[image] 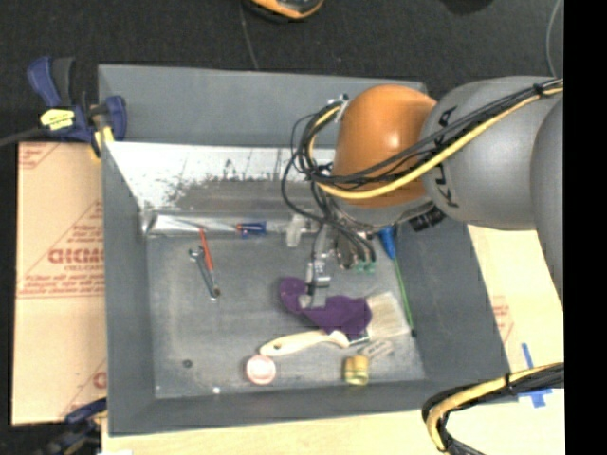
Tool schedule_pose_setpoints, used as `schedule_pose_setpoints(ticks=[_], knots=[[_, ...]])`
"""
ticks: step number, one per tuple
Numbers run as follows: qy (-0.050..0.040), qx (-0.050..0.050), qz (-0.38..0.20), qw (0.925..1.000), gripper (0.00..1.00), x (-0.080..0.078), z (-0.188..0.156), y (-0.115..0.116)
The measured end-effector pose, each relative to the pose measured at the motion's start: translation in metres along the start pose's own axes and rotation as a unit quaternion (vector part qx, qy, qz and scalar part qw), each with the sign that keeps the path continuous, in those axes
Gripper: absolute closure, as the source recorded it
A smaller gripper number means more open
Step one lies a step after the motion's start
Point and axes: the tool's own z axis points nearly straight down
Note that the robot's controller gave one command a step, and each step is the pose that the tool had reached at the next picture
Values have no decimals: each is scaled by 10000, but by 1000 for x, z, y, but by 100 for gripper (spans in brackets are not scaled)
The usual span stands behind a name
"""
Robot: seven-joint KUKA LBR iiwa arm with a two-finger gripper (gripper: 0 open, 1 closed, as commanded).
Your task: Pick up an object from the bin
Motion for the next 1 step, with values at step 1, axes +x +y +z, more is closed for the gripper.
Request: schedule_pose_setpoints(ticks=[1], knots=[[-40, -3, 5, 10000, 0, -2, -5, 0]])
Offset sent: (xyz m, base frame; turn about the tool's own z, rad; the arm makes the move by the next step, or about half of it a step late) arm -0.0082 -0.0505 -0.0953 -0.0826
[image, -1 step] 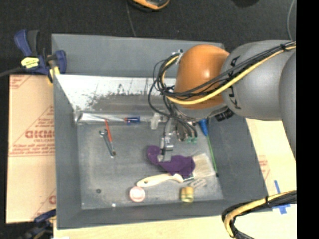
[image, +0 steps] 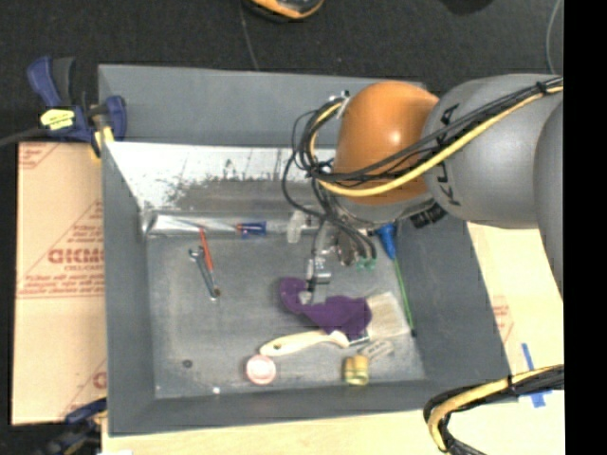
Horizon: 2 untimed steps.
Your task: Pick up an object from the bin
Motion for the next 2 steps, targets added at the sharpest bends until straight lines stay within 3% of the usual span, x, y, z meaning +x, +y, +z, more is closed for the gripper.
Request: schedule_pose_setpoints(ticks=[1, 2], knots=[[-22, 6, -350, 9994, 0, 7, 82, -43], [-22, -4, -338, 9994, 0, 6, 129, -56]])
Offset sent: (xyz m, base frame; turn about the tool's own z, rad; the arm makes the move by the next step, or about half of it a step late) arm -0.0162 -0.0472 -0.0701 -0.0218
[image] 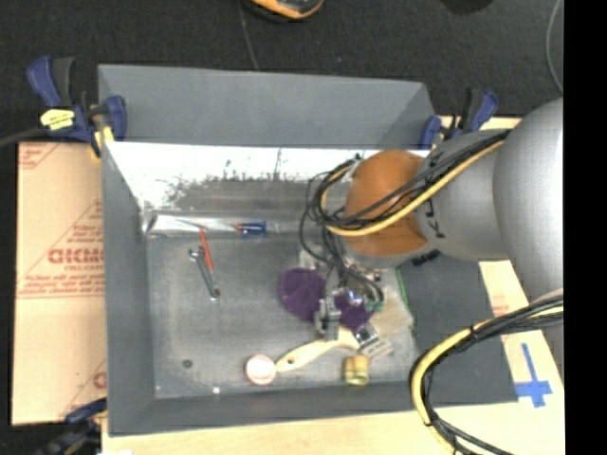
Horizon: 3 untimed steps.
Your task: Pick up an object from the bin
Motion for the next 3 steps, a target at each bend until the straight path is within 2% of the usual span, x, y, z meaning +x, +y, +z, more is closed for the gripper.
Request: schedule_pose_setpoints(ticks=[1, 2, 3], knots=[[12, 8, 858, 9963, 0, 40, -60, 23], [-43, 12, 777, 9970, 0, 34, -33, 21], [-46, 4, 1260, 9920, 100, 47, -30, 6]])
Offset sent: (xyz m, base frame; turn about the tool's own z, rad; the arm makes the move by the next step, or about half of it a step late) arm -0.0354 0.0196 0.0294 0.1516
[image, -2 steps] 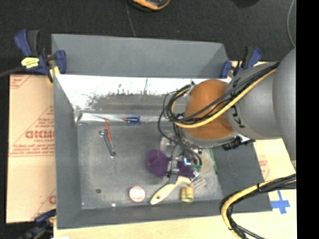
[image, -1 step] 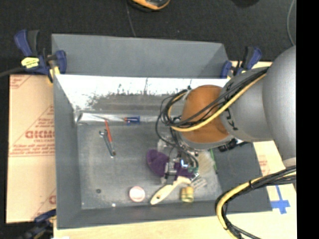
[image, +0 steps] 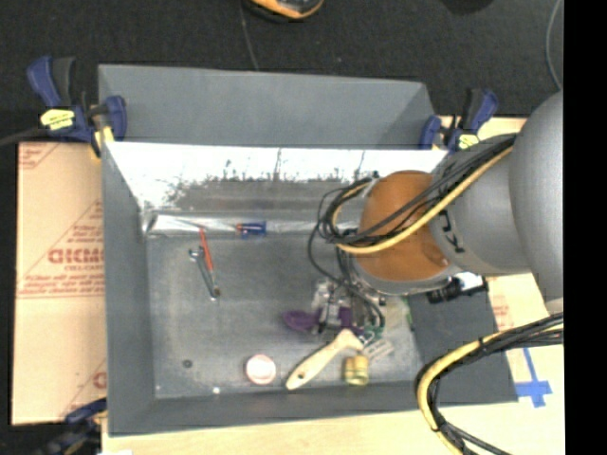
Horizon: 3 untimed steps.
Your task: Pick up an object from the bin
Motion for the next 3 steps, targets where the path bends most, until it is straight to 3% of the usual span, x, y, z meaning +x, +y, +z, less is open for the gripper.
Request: schedule_pose_setpoints(ticks=[2, 3], knots=[[-5, -3, 2, 10000, 100, 0, -4, 0], [49, 1, 1, 10000, 100, 2, -34, 0]])
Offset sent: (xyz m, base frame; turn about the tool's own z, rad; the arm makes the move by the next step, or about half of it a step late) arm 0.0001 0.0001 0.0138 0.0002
